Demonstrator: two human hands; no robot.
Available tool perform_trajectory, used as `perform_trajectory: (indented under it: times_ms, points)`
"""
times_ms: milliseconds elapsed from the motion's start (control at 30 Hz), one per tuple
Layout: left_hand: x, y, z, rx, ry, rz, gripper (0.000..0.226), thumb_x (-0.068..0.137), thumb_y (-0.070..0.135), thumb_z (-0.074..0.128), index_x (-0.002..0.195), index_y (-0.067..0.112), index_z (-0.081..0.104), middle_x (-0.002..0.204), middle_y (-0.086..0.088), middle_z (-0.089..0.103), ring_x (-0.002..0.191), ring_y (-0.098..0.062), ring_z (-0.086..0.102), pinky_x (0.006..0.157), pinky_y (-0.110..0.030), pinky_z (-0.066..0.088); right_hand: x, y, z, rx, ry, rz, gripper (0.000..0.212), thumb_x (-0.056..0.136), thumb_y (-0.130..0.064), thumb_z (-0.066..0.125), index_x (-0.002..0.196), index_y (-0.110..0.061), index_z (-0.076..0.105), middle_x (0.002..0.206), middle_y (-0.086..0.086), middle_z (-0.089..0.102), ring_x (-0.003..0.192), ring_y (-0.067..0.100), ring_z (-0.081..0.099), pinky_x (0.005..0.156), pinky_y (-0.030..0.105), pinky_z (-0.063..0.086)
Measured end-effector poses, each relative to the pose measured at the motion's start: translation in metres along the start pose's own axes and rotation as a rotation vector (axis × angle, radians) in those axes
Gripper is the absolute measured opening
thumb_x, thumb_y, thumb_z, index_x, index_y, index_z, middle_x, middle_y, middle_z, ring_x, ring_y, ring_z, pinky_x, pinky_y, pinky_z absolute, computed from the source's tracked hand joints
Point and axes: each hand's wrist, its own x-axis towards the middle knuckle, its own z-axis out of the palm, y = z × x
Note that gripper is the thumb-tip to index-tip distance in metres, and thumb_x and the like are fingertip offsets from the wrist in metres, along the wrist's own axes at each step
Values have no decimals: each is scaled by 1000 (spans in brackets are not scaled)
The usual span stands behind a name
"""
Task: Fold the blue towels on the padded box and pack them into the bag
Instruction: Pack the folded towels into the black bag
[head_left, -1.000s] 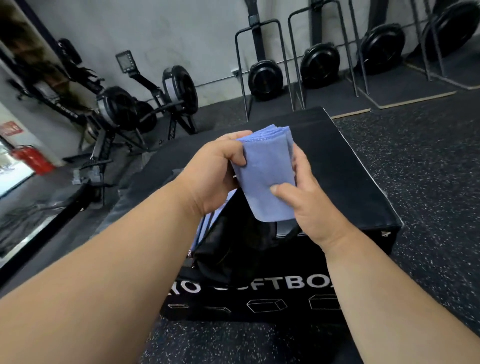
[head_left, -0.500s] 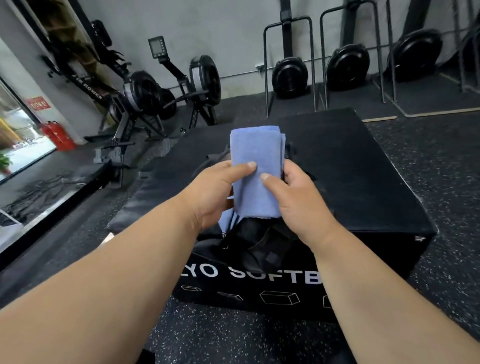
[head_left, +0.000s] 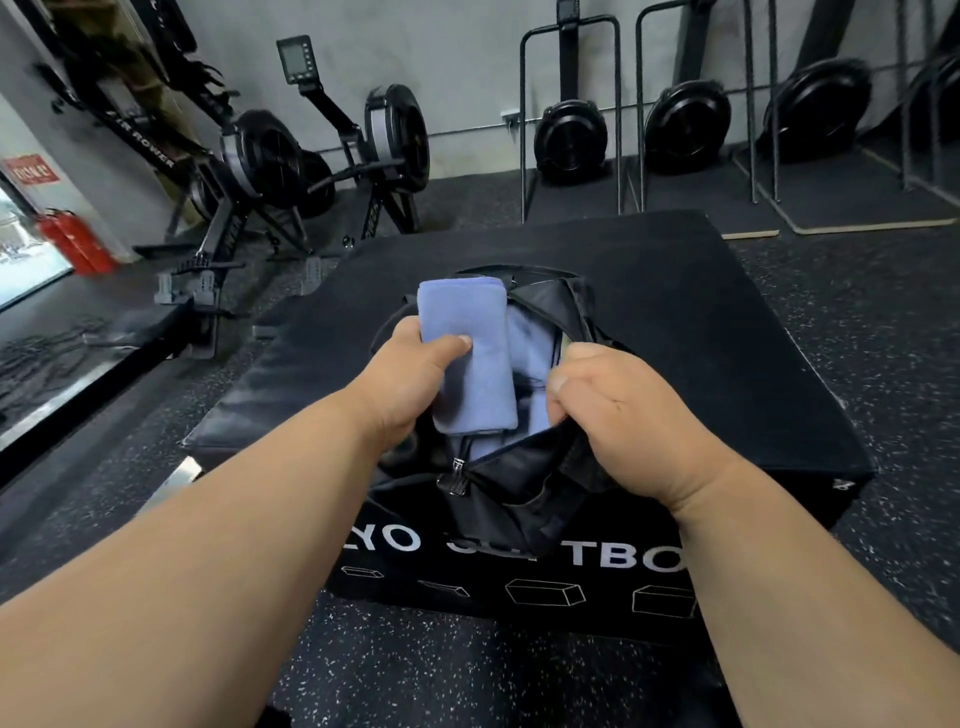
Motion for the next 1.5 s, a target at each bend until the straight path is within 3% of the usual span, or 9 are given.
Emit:
perform_trajectory:
  times_ms: [267,400,500,633,733,867,1067,1233,1500]
  points:
    - [4,-15,17,45,-379,-195,20,103,16,64,121,11,69,118,-6,79,115,-25,73,106,-45,54,5,3,9,61,41,-107,42,89,-33,34,67,-10,61,84,5,54,80,25,55,73,49,45]
    - [2,-12,16,119,-382,-255,23,105,27,62,122,13,68,121,-11,77,114,-31,72,89,-46,58,6,3,12,86,27,-92,41,88,-33,33,68,-11,61,86,5,54,82,25,54,74,50,46]
    - [1,-8,16,46,-358,-296,27,106,36,62,117,13,70,125,-16,75,121,-37,68,110,-58,47,5,2,13,103,31,-112,40,88,-32,34,67,-11,60,84,5,53,81,24,53,73,51,45]
    - [-1,-8,15,-44,-389,-381,37,110,39,53,128,10,66,123,-13,75,112,-31,71,94,-49,58,4,2,13,111,30,-111,40,88,-32,34,66,-8,58,84,5,53,81,25,53,73,51,45]
    - [-2,-12,16,-109,-396,-456,42,111,39,50,136,8,62,132,-17,72,130,-36,64,114,-58,45,3,3,16,101,34,-106,41,87,-33,33,66,-8,57,83,5,52,80,25,52,73,52,45]
    - [-4,-14,20,-60,-391,-500,42,111,34,50,137,3,60,128,-19,73,124,-35,68,112,-51,50,4,3,19,100,36,-87,42,88,-35,32,66,-8,56,83,5,51,79,27,52,73,53,45]
    - [-7,-8,29,111,-283,-339,14,103,18,62,117,16,61,125,-18,73,112,-35,73,90,-46,59,6,5,20,112,26,-93,39,89,-32,33,65,-11,56,83,6,52,81,28,52,76,54,45]
    - [-5,-14,12,463,-250,-144,114,64,43,92,159,42,30,139,1,63,115,-22,69,104,-42,56,5,6,19,117,13,-86,38,88,-33,32,65,-14,57,83,4,51,81,24,52,76,53,45]
    - [-14,-15,7,948,-195,94,72,79,57,85,139,34,50,102,11,67,93,-13,66,87,-35,54,5,4,22,106,2,-74,35,86,-33,33,67,-16,58,85,1,51,83,20,52,76,47,45]
